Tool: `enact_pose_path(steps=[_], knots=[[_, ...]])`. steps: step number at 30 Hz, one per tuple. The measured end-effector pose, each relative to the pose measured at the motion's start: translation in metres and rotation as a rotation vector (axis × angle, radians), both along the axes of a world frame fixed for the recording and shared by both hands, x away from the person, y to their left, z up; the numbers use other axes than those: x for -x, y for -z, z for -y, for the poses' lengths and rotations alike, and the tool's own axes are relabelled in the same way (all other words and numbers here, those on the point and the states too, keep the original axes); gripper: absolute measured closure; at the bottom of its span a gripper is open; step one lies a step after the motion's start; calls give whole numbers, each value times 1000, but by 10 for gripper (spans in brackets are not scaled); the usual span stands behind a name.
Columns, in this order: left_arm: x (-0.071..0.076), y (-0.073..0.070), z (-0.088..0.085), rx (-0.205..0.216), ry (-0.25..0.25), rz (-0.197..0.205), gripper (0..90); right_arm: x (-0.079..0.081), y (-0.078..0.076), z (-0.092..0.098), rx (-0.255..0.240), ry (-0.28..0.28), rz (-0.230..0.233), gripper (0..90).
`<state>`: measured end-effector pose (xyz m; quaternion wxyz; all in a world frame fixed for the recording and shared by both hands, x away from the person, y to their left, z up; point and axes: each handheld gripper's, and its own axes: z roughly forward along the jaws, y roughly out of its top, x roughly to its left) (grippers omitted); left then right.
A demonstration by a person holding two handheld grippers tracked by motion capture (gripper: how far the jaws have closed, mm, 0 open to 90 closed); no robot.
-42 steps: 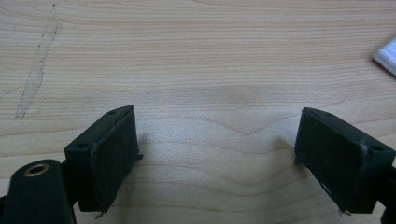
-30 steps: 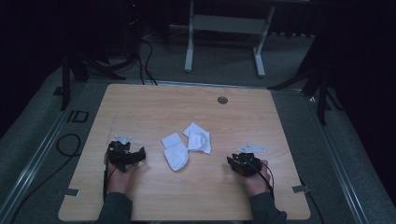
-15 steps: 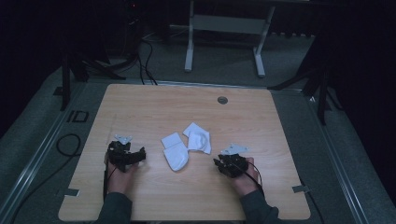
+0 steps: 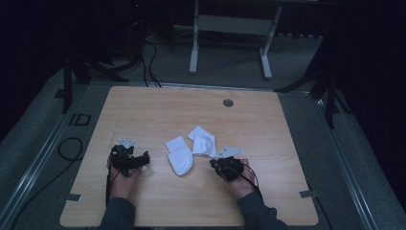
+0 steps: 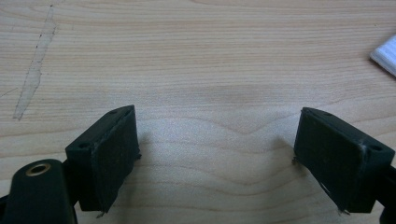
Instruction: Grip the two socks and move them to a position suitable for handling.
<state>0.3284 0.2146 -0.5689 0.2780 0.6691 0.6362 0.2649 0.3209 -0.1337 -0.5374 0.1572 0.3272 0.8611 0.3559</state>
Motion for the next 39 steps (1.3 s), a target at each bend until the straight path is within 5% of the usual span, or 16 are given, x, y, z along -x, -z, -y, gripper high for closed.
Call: enact_pose_path(steps=[16, 28, 39], knots=[[0, 0, 0, 0, 0, 1, 136, -3, -5, -56, -9, -82, 8, 895], [0, 0, 0, 1, 0, 1, 136, -21, -4, -90, 14, -80, 13, 891], [0, 0, 0, 0, 1, 1, 136, -35, 4, -103, 29, -45, 12, 886]])
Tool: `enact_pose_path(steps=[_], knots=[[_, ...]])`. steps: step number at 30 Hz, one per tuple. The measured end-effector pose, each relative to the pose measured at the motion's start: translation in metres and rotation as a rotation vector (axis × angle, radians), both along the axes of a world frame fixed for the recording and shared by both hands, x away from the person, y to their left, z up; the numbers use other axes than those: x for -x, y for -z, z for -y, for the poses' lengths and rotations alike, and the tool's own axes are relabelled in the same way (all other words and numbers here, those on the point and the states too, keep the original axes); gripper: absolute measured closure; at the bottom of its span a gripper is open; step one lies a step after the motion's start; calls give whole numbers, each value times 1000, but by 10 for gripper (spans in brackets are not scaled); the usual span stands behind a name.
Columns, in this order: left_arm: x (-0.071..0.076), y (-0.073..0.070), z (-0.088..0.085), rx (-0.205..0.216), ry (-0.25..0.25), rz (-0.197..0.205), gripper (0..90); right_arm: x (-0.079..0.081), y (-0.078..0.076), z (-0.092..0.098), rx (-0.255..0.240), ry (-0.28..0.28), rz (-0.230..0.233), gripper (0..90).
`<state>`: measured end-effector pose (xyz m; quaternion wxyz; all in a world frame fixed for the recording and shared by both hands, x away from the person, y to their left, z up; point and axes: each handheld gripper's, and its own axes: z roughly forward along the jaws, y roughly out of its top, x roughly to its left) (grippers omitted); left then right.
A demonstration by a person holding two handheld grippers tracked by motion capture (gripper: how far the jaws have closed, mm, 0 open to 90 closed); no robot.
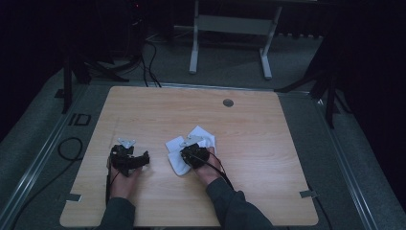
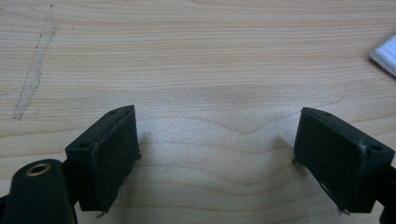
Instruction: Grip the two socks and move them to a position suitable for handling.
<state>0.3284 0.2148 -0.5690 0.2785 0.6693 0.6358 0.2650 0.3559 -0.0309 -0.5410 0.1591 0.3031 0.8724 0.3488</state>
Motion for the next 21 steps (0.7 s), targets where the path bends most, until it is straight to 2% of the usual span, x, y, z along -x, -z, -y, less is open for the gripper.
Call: enact_pose_path(steps=[4, 13, 21], knots=[[0, 0, 0, 0, 0, 0, 136, -3, 12, -5, 33, 2, -10, 887], [0, 0, 0, 1, -1, 0, 136, 3, 12, -6, 40, -25, -3, 886], [0, 0, 0, 1, -2, 0, 137, 12, 13, -8, 45, -90, 7, 889]])
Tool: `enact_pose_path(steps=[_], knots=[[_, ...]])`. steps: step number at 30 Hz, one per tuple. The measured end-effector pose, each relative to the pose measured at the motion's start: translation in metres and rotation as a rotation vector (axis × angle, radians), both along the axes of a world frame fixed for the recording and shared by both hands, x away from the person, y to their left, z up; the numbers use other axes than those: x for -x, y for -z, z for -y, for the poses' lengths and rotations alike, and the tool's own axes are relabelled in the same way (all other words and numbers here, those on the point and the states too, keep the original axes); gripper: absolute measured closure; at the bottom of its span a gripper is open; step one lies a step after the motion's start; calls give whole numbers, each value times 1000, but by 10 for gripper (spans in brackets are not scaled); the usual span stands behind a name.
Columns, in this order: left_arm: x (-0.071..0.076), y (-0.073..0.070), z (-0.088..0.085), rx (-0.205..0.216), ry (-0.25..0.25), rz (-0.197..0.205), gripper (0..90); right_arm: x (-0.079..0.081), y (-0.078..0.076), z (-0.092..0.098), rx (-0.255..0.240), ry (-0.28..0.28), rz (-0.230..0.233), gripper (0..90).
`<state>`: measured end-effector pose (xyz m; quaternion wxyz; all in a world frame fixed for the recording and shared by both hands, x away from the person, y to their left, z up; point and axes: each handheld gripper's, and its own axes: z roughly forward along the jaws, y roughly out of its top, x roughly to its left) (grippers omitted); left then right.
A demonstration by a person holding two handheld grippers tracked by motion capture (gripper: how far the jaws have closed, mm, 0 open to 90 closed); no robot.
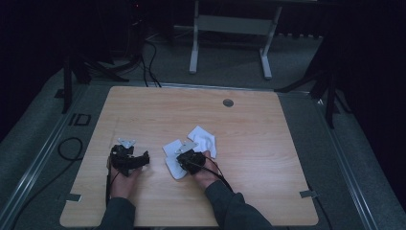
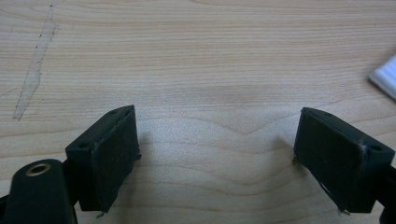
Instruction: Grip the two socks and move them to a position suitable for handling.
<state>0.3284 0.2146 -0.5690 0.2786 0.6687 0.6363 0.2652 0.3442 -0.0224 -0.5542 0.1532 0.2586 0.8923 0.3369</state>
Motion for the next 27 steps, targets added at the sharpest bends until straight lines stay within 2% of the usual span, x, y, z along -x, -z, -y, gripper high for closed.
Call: enact_pose_path(steps=[5, 12, 17, 20, 25, 27], knots=[[0, 0, 0, 0, -1, 0, 139, 4, 0, 1, -3, -39, -3, 889], [1, 0, 0, -2, 2, 4, 156, 9, 0, 5, -12, -135, -17, 889], [6, -1, 2, 3, 5, 29, 288, 10, 0, 7, -11, -175, -24, 889], [8, -2, 2, 4, 10, 25, 343, 11, 0, 9, -10, -203, -29, 889], [11, -4, 5, 4, 48, 11, 427, 13, 0, 11, -11, -227, -33, 887], [12, -6, 7, 7, 70, 1, 515, 13, 0, 11, -9, -234, -29, 887]])
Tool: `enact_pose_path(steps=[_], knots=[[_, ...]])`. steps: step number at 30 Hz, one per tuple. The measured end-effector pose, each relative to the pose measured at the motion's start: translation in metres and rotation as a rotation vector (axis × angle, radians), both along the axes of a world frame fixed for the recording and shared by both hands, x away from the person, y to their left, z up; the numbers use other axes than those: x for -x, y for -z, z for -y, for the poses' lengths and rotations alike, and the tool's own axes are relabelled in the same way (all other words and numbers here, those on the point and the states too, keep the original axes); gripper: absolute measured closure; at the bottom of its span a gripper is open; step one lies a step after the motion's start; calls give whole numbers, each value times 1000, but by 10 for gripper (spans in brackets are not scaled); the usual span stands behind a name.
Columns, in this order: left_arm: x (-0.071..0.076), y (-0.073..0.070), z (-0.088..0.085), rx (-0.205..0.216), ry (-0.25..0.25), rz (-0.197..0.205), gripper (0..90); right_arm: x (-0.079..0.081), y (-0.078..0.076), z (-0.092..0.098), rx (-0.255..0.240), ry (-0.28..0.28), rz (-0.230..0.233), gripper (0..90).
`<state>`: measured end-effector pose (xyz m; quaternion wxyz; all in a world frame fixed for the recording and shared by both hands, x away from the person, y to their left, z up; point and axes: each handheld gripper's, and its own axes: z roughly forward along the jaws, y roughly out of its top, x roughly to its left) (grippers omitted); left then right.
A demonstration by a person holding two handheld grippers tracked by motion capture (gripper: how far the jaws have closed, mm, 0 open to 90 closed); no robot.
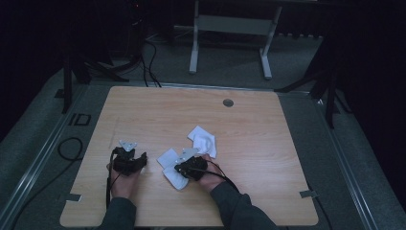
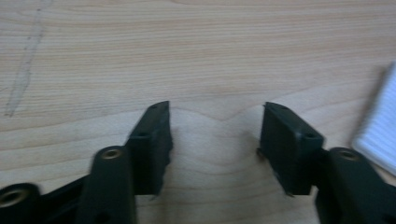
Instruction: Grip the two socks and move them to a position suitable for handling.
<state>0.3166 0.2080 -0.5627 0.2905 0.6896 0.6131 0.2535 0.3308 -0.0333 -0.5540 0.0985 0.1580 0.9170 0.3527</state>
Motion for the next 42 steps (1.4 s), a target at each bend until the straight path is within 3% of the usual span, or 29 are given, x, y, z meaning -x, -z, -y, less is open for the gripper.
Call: enact_pose_path(steps=[3, 7, 8, 10, 12, 18, 23, 31, 42], knots=[[1, -2, 3, 10, 41, -3, 681, 1, 0, 0, 1, -3, 0, 887], [7, -11, 12, 36, 121, 55, 846, 1, 0, 0, 2, -5, 3, 882], [7, -11, 12, 36, 121, 55, 880, 1, 0, 0, 2, -5, 3, 882], [11, -15, 22, 66, 190, 89, 894, 2, -1, 0, 6, -6, 5, 869], [12, -16, 30, 56, 237, 96, 894, 3, -1, 0, 7, -11, 5, 864], [10, -10, 55, 16, 342, 77, 894, 4, -1, -1, 11, -21, 8, 851], [5, -2, 62, -3, 355, 21, 894, 4, -2, 0, 12, -23, 14, 785], [6, -3, 61, 19, 353, 1, 894, 3, -3, 7, 14, 11, 27, 640], [14, -4, 64, 17, 365, -26, 894, 0, -4, 19, 30, 47, 49, 603]])
